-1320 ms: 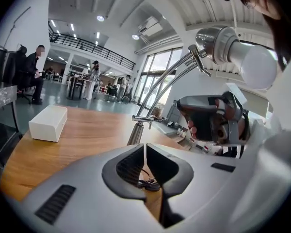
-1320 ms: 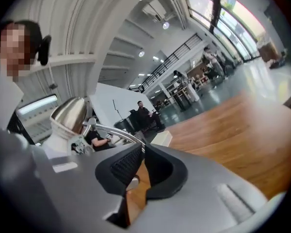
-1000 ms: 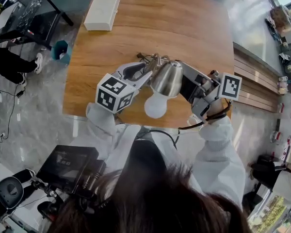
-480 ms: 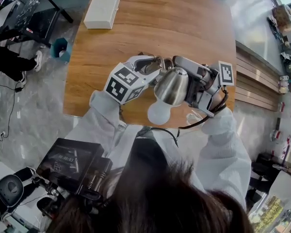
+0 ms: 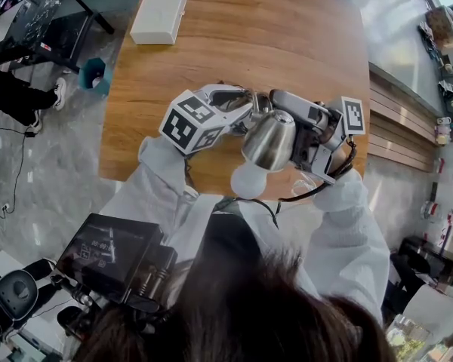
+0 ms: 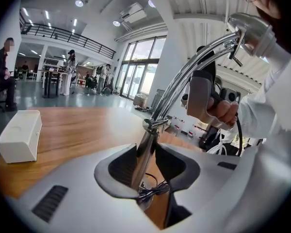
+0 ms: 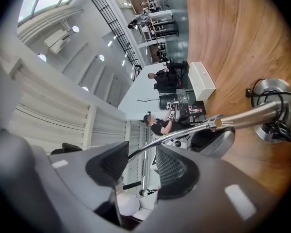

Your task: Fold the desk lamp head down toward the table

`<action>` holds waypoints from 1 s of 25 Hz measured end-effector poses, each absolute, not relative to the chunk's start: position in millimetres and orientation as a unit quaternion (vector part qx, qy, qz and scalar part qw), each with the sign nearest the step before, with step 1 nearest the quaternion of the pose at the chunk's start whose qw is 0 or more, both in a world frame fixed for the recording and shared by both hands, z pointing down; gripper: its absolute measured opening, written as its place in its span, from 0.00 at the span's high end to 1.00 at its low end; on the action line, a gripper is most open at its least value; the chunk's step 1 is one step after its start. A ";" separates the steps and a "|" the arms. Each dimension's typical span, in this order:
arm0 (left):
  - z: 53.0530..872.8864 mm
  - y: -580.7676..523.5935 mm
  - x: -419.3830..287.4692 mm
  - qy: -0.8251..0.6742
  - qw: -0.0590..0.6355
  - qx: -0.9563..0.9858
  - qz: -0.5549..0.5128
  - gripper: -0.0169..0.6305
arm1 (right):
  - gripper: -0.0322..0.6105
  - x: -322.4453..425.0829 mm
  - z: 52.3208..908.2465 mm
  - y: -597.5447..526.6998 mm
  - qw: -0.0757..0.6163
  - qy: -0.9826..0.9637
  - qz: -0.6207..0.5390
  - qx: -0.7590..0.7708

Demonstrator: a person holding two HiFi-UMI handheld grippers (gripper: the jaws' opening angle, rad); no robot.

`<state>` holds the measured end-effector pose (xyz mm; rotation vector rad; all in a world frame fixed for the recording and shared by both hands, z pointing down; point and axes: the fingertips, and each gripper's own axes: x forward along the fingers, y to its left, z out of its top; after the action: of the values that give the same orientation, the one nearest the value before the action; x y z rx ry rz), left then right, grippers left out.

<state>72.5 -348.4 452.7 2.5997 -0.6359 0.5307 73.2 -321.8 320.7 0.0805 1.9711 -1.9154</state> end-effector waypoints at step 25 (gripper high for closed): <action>462.8 -360.9 78.6 -0.156 0.222 0.944 0.186 0.77 | 0.82 59.9 413.4 -264.0 -0.041 0.917 -0.394 -0.039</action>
<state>78.6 -360.9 462.8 2.6096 -0.4300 0.5152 59.9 -264.0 413.4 -0.1262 2.9598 -1.2729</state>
